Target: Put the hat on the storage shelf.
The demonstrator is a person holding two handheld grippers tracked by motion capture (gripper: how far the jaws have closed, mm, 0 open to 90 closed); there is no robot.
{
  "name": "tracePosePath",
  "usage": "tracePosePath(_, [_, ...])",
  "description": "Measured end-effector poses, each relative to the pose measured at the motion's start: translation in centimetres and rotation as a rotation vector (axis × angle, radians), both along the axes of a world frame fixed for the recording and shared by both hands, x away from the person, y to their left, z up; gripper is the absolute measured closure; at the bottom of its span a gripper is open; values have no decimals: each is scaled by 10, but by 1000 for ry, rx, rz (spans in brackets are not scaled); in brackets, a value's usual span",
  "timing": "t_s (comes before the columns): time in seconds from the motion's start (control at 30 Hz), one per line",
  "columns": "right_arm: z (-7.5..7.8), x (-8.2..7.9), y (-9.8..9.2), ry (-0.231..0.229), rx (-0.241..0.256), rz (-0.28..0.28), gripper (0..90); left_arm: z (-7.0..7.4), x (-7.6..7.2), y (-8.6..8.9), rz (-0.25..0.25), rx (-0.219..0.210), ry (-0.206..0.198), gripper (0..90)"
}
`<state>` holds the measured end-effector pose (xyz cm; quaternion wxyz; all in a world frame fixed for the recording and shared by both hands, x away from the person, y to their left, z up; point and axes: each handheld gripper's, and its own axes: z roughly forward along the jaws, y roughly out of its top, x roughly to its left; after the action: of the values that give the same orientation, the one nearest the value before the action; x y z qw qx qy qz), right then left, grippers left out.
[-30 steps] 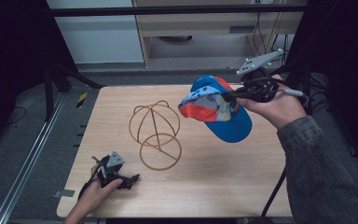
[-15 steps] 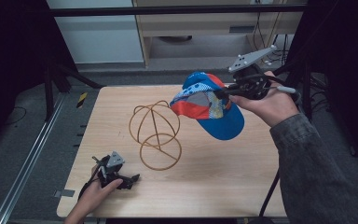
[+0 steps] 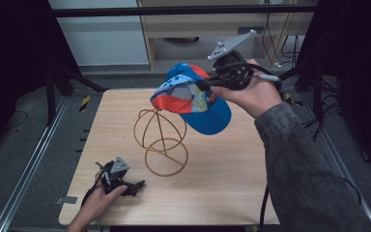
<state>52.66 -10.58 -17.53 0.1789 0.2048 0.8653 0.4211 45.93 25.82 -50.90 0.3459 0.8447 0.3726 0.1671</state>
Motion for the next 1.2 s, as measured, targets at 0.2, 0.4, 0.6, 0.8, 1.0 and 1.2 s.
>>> tracePosePath(0.2, [-2, 13, 32, 10, -1, 26, 898, 0, 0, 0, 1, -5, 3, 0])
tracePosePath(0.4, [-1, 20, 46, 22, -13, 34, 898, 0, 0, 0, 0, -3, 1, 0])
tracePosePath(0.6, [-8, 27, 59, 41, -21, 39, 898, 0, 0, 0, 0, -2, 2, 0])
tracePosePath(0.8, [-14, 30, 66, 52, -17, 46, 898, 0, 0, 0, -1, -2, 2, 0])
tracePosePath(1.0, [-19, 30, 74, 60, -23, 56, 898, 0, 0, 0, 0, -3, 2, 0])
tracePosePath(1.2, [-23, 32, 85, 65, -21, 73, 898, 0, 0, 0, 2, -6, 1, 0])
